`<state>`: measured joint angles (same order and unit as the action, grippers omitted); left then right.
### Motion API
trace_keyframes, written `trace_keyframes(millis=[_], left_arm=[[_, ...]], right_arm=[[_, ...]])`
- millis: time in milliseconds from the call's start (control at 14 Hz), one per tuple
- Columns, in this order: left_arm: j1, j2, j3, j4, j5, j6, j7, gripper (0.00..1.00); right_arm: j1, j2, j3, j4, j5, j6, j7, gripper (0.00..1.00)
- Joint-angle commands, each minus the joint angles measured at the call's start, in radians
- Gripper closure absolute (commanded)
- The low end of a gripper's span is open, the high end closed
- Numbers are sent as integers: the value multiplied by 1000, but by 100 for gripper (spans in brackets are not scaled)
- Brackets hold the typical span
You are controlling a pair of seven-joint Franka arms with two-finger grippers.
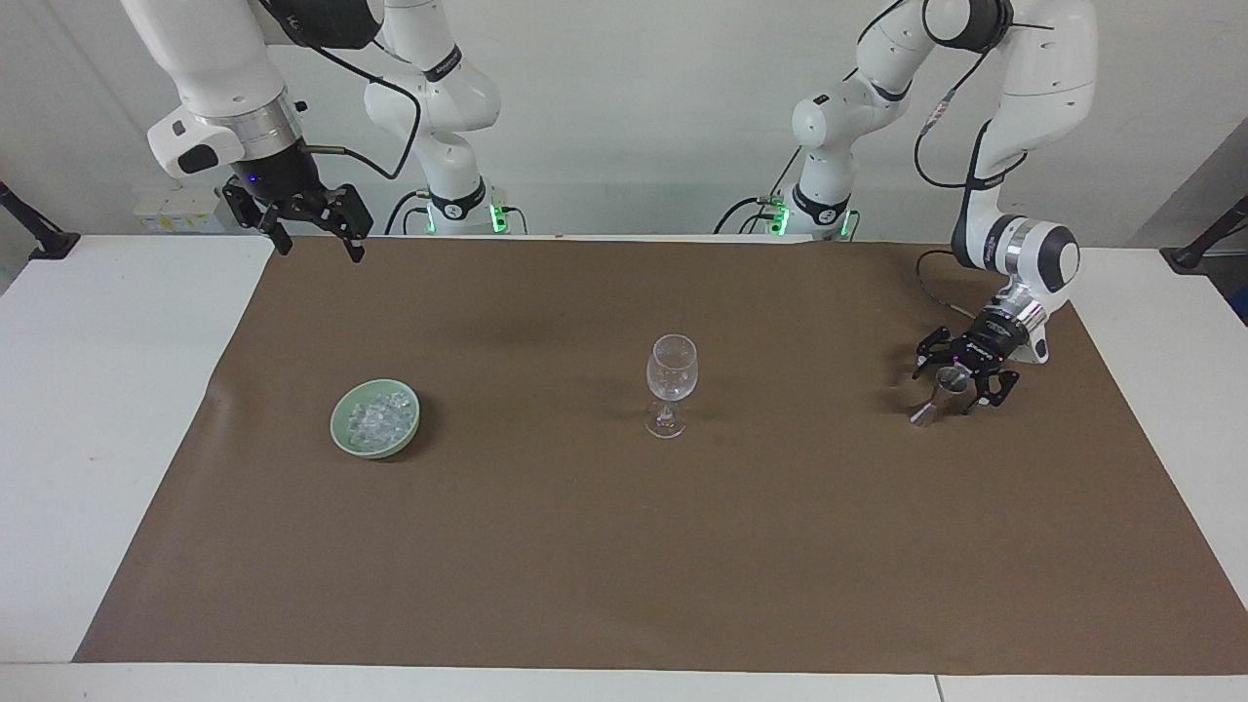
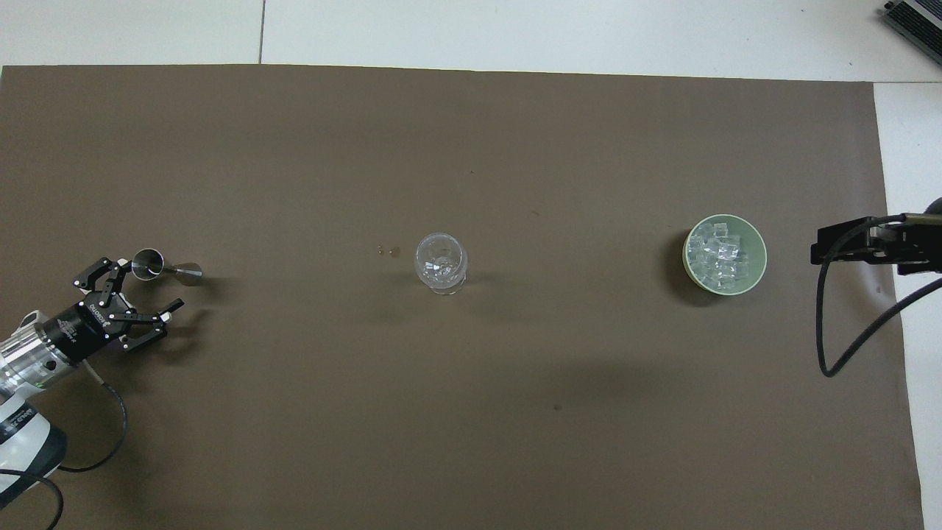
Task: Pour wine and add ice with both arms
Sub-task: 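Close the left gripper around the metal jigger cup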
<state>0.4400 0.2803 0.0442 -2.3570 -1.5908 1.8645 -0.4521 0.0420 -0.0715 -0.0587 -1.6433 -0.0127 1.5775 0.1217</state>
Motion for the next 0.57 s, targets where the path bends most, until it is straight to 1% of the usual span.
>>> trace_keyframes(millis=[0, 214, 286, 357, 500], left_arm=[[-23, 11, 11, -1, -32, -10, 18, 0], [-37, 11, 11, -1, -35, -8, 32, 0], [-37, 11, 11, -1, -35, -5, 39, 1], [-37, 11, 11, -1, -35, -5, 43, 8], [-38, 11, 11, -1, -37, -4, 44, 10]], right_arm=[[-5, -24, 0, -23, 16, -4, -33, 0], [-5, -24, 0, -23, 16, -4, -33, 0], [-5, -24, 0, -23, 14, -4, -33, 0], [-5, -24, 0, -23, 16, -4, -33, 0], [-5, -24, 0, -23, 16, -4, -33, 0]])
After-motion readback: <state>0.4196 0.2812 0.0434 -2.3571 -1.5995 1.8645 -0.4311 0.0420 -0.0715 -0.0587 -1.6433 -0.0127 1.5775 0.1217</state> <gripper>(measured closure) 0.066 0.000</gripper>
